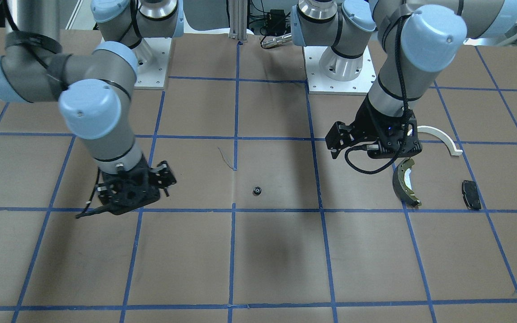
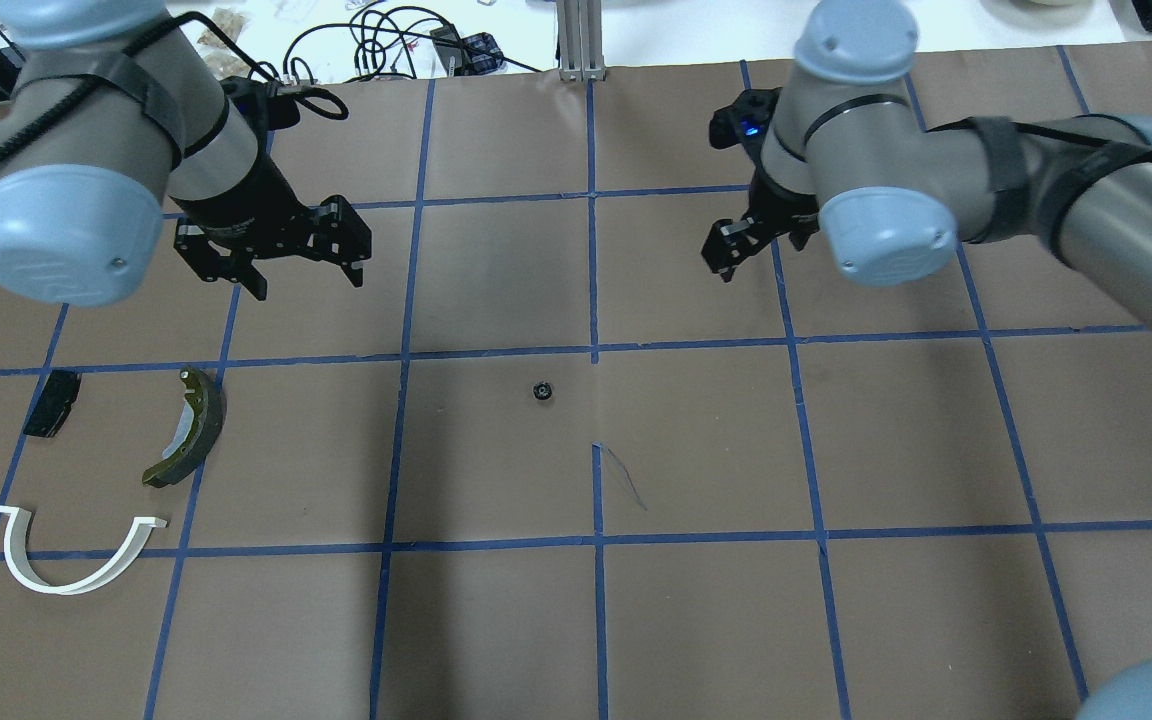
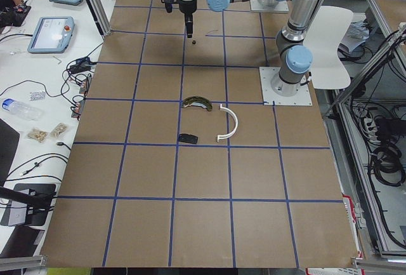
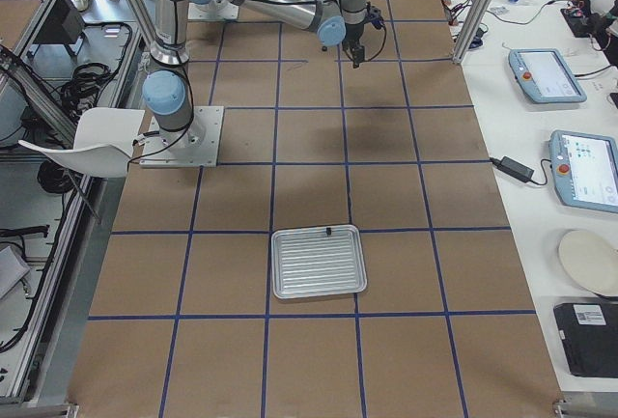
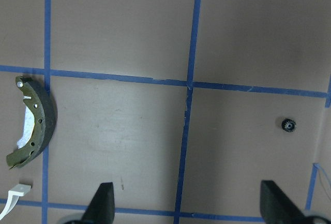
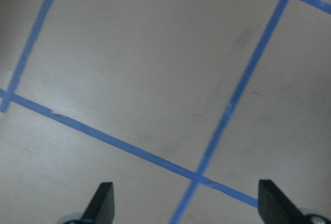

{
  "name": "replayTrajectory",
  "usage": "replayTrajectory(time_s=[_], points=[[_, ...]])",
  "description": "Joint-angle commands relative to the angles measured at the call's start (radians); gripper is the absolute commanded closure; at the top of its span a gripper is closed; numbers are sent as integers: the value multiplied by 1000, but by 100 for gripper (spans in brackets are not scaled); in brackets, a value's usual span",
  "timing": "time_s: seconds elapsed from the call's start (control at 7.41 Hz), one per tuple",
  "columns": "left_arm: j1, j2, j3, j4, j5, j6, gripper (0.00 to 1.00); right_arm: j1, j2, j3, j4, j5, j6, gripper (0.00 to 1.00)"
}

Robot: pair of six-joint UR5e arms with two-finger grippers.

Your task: Place bearing gear from tray to pile

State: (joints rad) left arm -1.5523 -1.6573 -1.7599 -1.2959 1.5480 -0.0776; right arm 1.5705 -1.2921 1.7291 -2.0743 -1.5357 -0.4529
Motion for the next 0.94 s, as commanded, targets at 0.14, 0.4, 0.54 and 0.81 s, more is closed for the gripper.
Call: replayTrajectory(time_s=[0.14, 0.4, 0.54, 0.81], points=[[-152, -108, -64, 136, -2, -136, 0, -354, -76, 1, 132, -4, -591, 4], [-247, -195, -75, 261, -2, -189, 0, -583, -70, 1, 123, -6, -975, 7], [-259, -231, -88, 301, -2, -194, 0, -681, -52, 1, 111, -6, -1173, 7], [-282, -284, -101, 368, -15, -199, 0, -809, 18, 7, 51, -11, -1487, 5]])
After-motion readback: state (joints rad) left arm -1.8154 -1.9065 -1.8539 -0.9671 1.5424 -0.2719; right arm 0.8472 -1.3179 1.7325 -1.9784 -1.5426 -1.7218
